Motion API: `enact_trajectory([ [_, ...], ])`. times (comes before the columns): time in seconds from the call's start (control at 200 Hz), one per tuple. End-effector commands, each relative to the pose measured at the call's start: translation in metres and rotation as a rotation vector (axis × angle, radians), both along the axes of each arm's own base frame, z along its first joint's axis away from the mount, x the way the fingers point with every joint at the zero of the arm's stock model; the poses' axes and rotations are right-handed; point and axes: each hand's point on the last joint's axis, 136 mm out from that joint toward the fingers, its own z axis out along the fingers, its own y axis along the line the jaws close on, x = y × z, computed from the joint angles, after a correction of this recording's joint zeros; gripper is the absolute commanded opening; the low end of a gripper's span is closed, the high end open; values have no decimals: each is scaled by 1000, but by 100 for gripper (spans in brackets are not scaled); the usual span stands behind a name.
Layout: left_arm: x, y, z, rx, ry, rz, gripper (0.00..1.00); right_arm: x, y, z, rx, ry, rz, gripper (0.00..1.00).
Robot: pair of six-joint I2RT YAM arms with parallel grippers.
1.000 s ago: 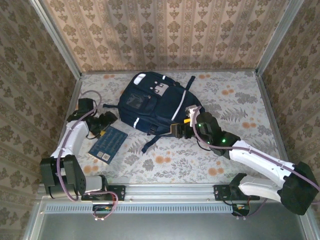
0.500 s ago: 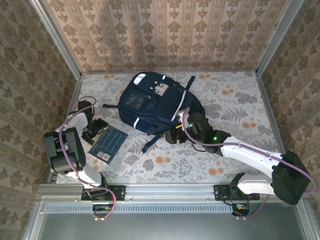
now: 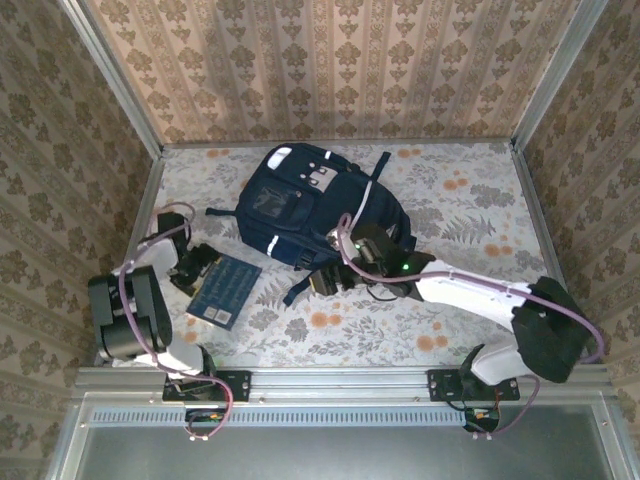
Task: Pack the student bag
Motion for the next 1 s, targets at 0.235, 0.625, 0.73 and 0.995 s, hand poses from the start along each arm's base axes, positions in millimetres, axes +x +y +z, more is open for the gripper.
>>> enact_trajectory([
  [0.235, -66, -79, -10, -278, 61, -80, 84, -18, 71, -38, -24, 347, 167, 78],
  [0.625, -79, -124, 16, -457, -62, -191, 69, 25, 101, -56, -39, 456, 92, 68],
  [0.73, -81, -106, 24, -327, -82, -233, 70, 36, 93, -70, -114, 445, 18, 65],
  [0.995, -61, -100, 17, -273, -148, -260, 68, 45, 66, -96, -254, 422, -134, 53],
])
